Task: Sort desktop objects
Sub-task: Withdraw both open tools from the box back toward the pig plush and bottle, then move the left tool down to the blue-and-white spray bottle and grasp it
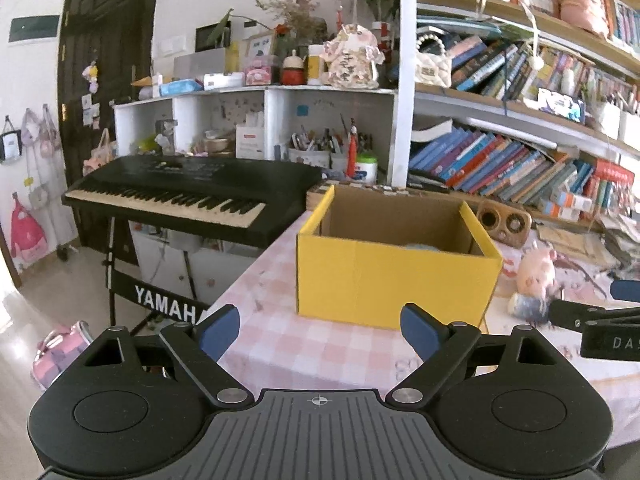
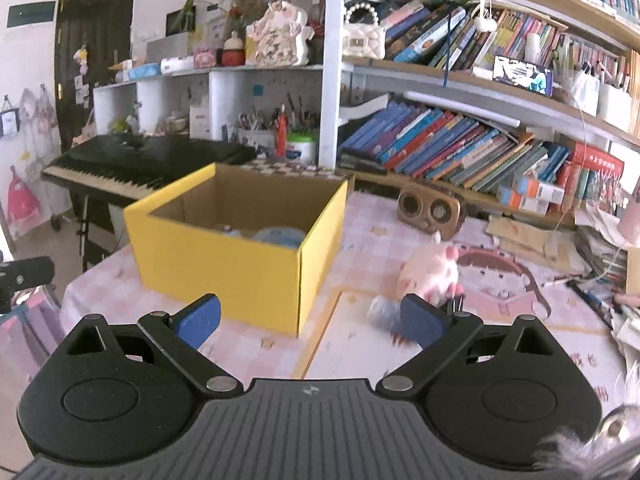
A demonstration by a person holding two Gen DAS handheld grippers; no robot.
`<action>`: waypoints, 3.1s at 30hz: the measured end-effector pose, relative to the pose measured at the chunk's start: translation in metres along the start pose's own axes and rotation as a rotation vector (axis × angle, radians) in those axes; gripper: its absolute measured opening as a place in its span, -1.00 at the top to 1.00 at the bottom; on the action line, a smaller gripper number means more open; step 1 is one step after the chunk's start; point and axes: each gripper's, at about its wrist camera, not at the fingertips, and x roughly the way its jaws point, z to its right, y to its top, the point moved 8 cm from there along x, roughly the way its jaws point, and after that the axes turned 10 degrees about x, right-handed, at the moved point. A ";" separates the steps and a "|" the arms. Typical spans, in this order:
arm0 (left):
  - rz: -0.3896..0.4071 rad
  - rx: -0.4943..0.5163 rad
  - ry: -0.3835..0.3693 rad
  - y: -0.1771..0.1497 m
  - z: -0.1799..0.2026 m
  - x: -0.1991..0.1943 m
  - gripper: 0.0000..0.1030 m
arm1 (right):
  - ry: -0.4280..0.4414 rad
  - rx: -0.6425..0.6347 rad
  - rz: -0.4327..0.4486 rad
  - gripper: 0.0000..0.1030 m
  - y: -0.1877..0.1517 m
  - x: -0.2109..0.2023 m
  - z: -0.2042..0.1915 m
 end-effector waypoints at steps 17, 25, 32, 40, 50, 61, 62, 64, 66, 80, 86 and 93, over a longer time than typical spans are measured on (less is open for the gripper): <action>-0.066 0.020 -0.093 -0.032 0.032 -0.015 -0.75 | -0.032 -0.013 -0.083 -0.88 -0.057 -0.037 -0.002; -0.090 0.068 -0.175 -0.035 0.061 -0.010 -0.76 | -0.076 0.004 -0.118 -0.90 -0.069 -0.045 0.014; -0.098 0.122 -0.252 -0.036 0.089 -0.009 -0.76 | -0.121 0.044 -0.150 -0.90 -0.077 -0.050 0.035; -0.104 0.169 -0.302 -0.034 0.114 -0.006 -0.76 | -0.170 0.092 -0.164 -0.90 -0.084 -0.055 0.058; -0.117 0.192 -0.319 -0.027 0.141 0.005 -0.76 | -0.192 0.125 -0.184 -0.90 -0.082 -0.049 0.085; -0.137 0.188 -0.343 -0.015 0.181 0.026 -0.77 | -0.202 0.086 -0.203 -0.90 -0.069 -0.036 0.117; -0.137 0.190 -0.346 -0.014 0.185 0.028 -0.77 | -0.205 0.088 -0.206 -0.90 -0.068 -0.034 0.122; -0.140 0.190 -0.349 -0.012 0.192 0.033 -0.77 | -0.209 0.093 -0.213 -0.90 -0.066 -0.030 0.131; -0.145 0.187 -0.352 -0.009 0.200 0.038 -0.77 | -0.212 0.096 -0.219 -0.90 -0.064 -0.027 0.140; -0.152 0.194 -0.351 0.010 0.251 0.069 -0.77 | -0.225 0.112 -0.230 -0.90 -0.043 0.002 0.203; -0.161 0.197 -0.329 0.016 0.263 0.077 -0.77 | -0.206 0.114 -0.234 -0.90 -0.036 0.014 0.221; -0.176 0.201 -0.294 0.021 0.273 0.084 -0.77 | -0.172 0.119 -0.244 -0.90 -0.030 0.027 0.235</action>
